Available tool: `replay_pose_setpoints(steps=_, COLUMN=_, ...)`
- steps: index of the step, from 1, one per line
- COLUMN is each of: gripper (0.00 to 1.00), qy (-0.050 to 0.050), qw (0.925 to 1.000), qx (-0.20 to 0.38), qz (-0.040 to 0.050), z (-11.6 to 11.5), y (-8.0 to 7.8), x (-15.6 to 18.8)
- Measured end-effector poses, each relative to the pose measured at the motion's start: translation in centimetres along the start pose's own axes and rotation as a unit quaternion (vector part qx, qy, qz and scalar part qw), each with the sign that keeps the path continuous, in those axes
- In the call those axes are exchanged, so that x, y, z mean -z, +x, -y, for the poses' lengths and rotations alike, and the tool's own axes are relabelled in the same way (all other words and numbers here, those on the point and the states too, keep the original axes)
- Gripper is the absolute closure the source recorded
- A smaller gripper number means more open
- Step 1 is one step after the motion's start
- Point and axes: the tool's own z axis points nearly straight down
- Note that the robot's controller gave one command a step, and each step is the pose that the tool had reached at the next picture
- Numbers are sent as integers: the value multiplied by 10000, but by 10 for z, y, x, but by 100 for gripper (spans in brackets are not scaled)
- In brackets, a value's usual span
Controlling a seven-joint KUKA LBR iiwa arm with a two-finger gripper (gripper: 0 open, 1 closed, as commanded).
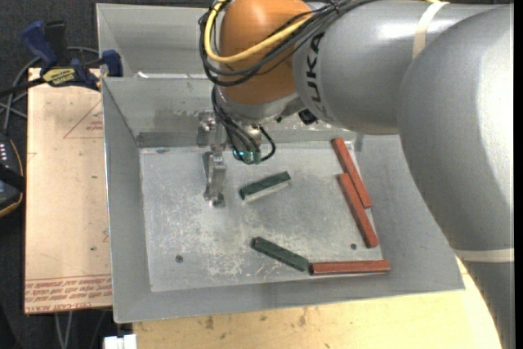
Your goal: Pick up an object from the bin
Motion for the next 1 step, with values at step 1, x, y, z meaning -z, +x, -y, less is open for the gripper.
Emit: replay_pose_setpoints(steps=1, gripper=0, qy=19, qw=9985, qx=543, qz=34, z=81, y=10, x=4)
